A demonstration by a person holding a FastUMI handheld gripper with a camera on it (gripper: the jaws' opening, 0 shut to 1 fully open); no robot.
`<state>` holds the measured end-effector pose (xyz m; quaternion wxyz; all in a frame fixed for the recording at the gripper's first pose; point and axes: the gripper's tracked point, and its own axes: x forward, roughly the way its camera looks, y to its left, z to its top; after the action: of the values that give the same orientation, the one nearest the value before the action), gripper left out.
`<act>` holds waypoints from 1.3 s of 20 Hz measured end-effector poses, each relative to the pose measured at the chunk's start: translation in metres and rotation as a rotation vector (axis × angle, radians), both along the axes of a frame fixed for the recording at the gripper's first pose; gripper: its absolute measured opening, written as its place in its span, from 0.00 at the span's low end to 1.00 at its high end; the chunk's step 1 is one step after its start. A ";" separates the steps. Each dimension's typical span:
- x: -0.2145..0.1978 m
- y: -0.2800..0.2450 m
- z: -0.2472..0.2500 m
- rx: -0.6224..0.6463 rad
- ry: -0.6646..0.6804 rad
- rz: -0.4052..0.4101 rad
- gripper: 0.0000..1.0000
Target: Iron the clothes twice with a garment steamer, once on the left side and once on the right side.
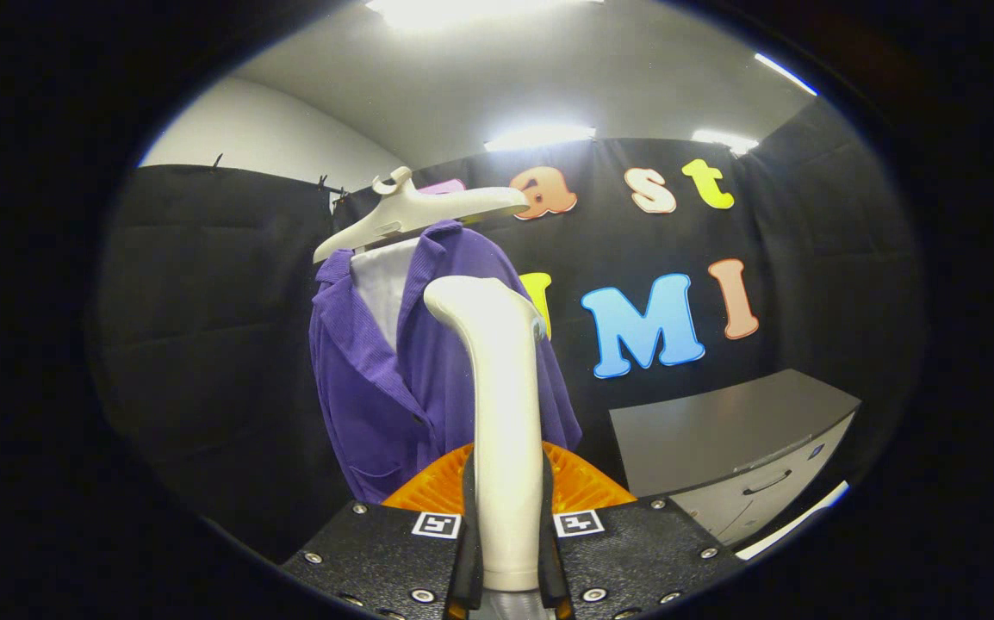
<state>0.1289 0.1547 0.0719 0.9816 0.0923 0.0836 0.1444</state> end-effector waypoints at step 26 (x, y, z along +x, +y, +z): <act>0.040 0.083 0.047 -0.333 -0.352 -0.198 0.25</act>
<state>0.1692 0.2377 0.1191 0.9921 -0.0895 -0.0750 0.0456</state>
